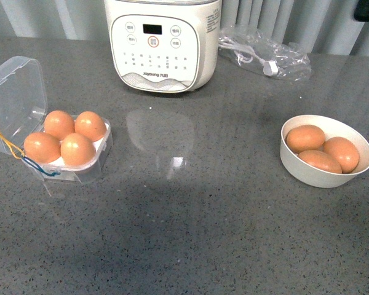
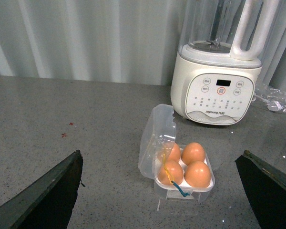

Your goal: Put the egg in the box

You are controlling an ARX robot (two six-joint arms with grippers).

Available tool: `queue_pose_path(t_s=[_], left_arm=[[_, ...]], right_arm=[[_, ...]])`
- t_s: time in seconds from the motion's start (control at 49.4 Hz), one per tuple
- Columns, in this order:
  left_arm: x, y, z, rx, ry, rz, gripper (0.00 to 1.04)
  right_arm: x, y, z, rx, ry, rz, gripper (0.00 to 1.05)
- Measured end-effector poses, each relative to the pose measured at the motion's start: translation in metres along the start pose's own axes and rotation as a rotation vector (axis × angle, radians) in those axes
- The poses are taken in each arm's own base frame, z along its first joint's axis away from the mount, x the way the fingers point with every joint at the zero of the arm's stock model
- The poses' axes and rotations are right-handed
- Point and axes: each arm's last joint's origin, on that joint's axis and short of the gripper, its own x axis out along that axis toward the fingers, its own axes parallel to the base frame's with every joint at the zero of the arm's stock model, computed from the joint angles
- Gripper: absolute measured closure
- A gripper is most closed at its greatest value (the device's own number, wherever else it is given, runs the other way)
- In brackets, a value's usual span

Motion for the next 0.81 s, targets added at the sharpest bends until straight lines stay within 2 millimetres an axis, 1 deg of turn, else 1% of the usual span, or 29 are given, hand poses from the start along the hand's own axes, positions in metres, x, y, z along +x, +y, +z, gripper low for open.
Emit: queue_pose_path(t_s=[0.061,0.162,0.223,0.243,0.263,0.425,0.526,0.648,0.81], left_arm=[[0.0,0.0,0.0,0.0,0.0,0.0,0.07],[0.0,0.0,0.0,0.0,0.0,0.0,0.07],[0.0,0.0,0.0,0.0,0.0,0.0,0.07],[0.0,0.0,0.0,0.0,0.0,0.0,0.07],[0.0,0.0,0.0,0.0,0.0,0.0,0.07],[0.0,0.0,0.0,0.0,0.0,0.0,0.07],[0.0,0.0,0.0,0.0,0.0,0.0,0.07],[0.0,0.0,0.0,0.0,0.0,0.0,0.07],[0.0,0.0,0.0,0.0,0.0,0.0,0.07]], right_arm=[[-0.012,-0.01,0.0,0.003,-0.017,0.0,0.62],[-0.033,-0.026,-0.01,-0.004,0.004,0.003,0.8],[-0.045,-0.036,-0.016,-0.008,0.019,0.003,0.92],[-0.051,-0.04,-0.017,-0.008,0.018,0.003,0.99],[-0.053,-0.041,-0.017,-0.007,0.017,0.004,1.01],[-0.073,-0.054,-0.02,-0.008,0.008,0.002,1.02],[-0.089,-0.062,-0.024,-0.008,0.013,0.001,1.02],[-0.099,-0.067,-0.026,-0.008,0.013,0.001,1.02],[-0.111,-0.072,-0.036,-0.007,0.01,-0.002,1.02]])
